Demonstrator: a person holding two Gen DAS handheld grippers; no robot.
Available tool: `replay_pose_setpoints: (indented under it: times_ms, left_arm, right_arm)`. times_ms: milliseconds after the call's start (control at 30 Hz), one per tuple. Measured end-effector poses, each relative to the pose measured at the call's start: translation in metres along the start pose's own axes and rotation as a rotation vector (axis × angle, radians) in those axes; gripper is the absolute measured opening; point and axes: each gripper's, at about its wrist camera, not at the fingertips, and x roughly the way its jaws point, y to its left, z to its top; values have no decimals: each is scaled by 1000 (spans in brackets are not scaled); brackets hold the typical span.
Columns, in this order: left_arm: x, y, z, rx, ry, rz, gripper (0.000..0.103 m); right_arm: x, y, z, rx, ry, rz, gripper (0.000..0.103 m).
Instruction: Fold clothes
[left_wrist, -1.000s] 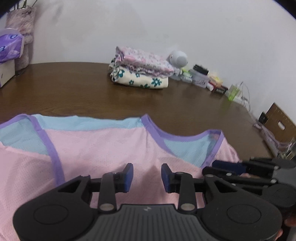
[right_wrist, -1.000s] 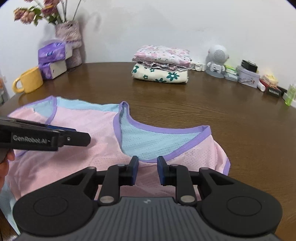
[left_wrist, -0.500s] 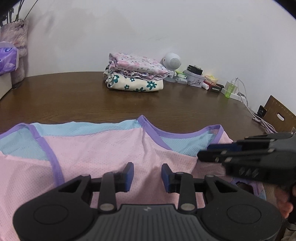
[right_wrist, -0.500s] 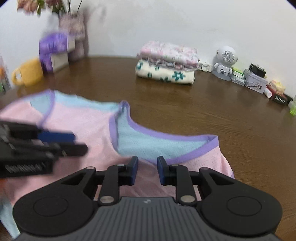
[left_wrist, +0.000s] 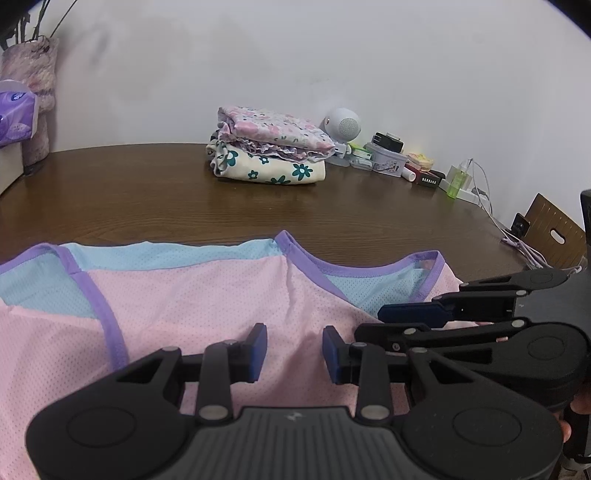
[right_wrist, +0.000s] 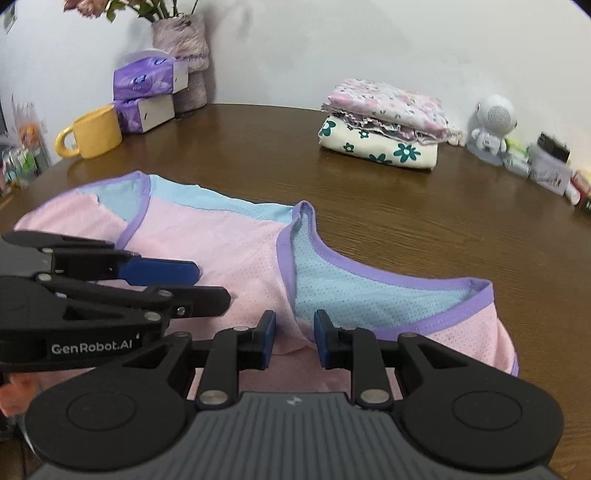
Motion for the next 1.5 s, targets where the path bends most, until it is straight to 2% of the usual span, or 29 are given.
replay_pose_setpoints:
  times_ms: [167, 400, 600, 833, 867, 1000, 1267, 1367, 1433, 1500]
  left_arm:
    - [-1, 3, 0, -17, 1, -8, 31]
    - [-1, 2, 0, -16, 0, -5, 31]
    - [-1, 2, 0, -13, -1, -5, 31]
    - [-2, 1, 1, -13, -1, -4, 32]
    - [-2, 1, 1, -13, -1, -4, 32]
    - [-2, 0, 0, -8, -2, -2, 32]
    - [-2, -1, -1, -5, -3, 0, 32]
    - [-2, 0, 0, -11, -3, -3, 32]
    - [-2, 0, 0, -13, -3, -3, 32]
    - [-2, -1, 0, -9, -3, 0, 32]
  right_arm:
    - [-4, -11, 4, 66, -16, 17, 22]
    - [-5, -20, 4, 95, -30, -12, 22]
    - [1, -5, 2, 23, -12, 5, 22]
    - [3, 7, 0, -56, -4, -18, 22]
    - [3, 8, 0, -60, -3, -18, 21]
    - [4, 10, 1, -82, 2, -15, 5]
    - [9, 13, 10, -154, -16, -79, 3]
    - [9, 6, 8, -106, -4, -72, 9]
    - [-1, -7, 9, -18, -35, -54, 17]
    - [-13, -24, 11, 87, -74, -30, 17]
